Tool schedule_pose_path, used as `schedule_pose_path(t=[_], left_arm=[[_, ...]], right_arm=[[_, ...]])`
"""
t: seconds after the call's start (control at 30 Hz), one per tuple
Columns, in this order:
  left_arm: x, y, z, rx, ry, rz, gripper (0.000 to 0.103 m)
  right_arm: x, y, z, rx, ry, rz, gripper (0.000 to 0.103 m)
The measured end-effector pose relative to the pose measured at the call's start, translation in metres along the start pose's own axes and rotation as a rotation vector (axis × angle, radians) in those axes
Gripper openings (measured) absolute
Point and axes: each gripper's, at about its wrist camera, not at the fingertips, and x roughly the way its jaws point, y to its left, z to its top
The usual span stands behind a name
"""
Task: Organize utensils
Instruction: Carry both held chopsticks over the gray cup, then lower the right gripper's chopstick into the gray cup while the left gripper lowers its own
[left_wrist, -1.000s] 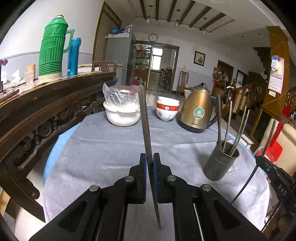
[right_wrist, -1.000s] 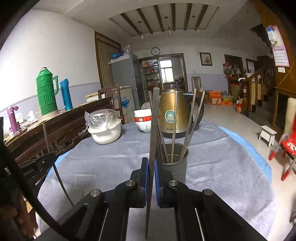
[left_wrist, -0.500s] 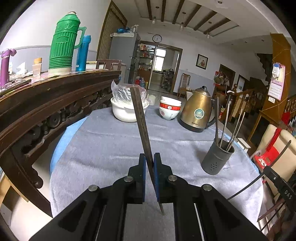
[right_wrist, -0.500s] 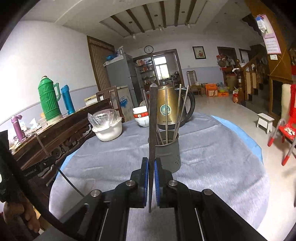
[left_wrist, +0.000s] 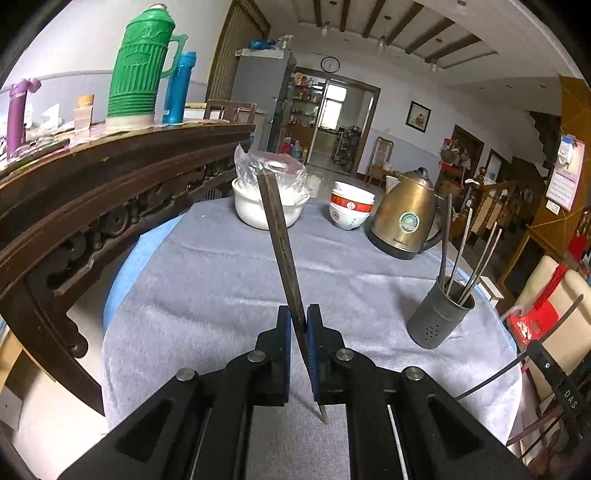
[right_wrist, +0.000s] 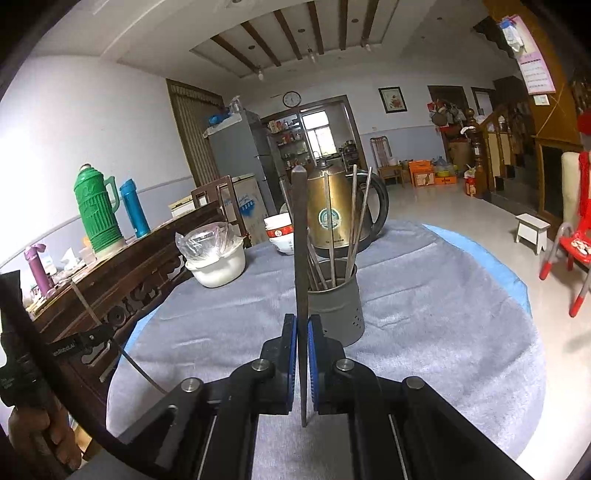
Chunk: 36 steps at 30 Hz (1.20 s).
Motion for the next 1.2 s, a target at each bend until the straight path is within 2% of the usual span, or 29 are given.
schedule_pose_path(t=[0.3, 0.6, 0.8, 0.97, 1.2], left_arm=[[0.0, 0.001, 0.002, -0.019, 0.018, 0.0, 0.009], [-0.006, 0.007, 0.016, -0.074, 0.011, -0.044, 0.007], [-0.012, 0.001, 0.043, -0.148, -0.011, -0.154, 0.007], [-0.01, -0.021, 0.069, -0.187, -0.017, -0.261, 0.007], [0.004, -0.062, 0.094, -0.164, -0.031, -0.342, 0.007]], right_arm=[[0.0, 0.0, 0.004, 0.012, -0.008, 0.015, 0.006], [-0.006, 0.004, 0.015, 0.005, -0.038, 0.024, 0.006], [-0.018, 0.0, 0.03, 0.015, -0.085, 0.022, 0.006], [-0.025, -0.008, 0.046, 0.041, -0.119, 0.025, 0.006], [-0.029, -0.02, 0.068, 0.061, -0.173, 0.022, 0.006]])
